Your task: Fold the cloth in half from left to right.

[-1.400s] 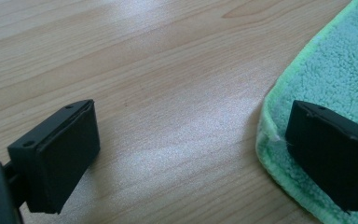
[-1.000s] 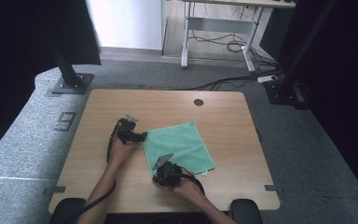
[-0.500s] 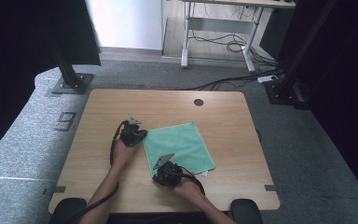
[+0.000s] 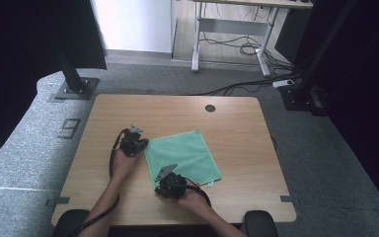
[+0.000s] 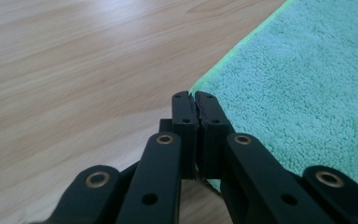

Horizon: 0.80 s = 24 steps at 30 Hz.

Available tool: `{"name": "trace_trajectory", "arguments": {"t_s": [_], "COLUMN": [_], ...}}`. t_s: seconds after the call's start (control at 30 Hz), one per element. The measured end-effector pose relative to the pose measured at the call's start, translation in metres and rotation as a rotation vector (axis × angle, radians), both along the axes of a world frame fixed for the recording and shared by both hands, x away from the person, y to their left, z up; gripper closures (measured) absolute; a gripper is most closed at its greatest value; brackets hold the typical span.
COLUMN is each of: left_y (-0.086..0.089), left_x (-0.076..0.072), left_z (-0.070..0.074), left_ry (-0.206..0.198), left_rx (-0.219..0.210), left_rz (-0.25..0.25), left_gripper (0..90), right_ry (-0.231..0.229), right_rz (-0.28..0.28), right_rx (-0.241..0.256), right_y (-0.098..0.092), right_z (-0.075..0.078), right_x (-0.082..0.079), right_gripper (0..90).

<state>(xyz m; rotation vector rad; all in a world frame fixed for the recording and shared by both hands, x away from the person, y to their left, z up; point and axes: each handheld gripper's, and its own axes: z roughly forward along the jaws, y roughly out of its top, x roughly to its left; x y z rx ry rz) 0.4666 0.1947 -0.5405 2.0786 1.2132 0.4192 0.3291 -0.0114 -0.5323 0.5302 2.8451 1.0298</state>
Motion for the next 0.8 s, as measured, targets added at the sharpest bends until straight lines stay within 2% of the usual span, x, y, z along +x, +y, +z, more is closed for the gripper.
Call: {"name": "trace_trajectory", "arguments": {"t_s": [0.2, 0.37, 0.7, 0.8], "left_y": [0.017, 0.022, 0.01, 0.005], "left_x": [-0.008, -0.012, -0.006, -0.001], "left_z": [0.005, 0.012, 0.028, 0.033], "left_ry": [0.01, 0.005, -0.024, -0.03], "left_rx": [0.023, 0.027, 0.026, 0.013], "left_rz": [0.023, 0.033, 0.015, 0.011], "left_gripper": [85.8, 85.5, 85.8, 85.7], "right_ry": [-0.002, -0.018, -0.037, -0.049], "right_rz": [0.048, 0.064, 0.04, 0.031], "right_rx": [0.01, 0.024, 0.062, 0.069], "right_y": [0.018, 0.021, 0.006, 0.0], "right_z": [0.002, 0.008, 0.022, 0.026], "right_x": [-0.005, -0.008, -0.007, -0.007], "right_gripper": [86.7, 86.7, 86.7, 86.7]}}
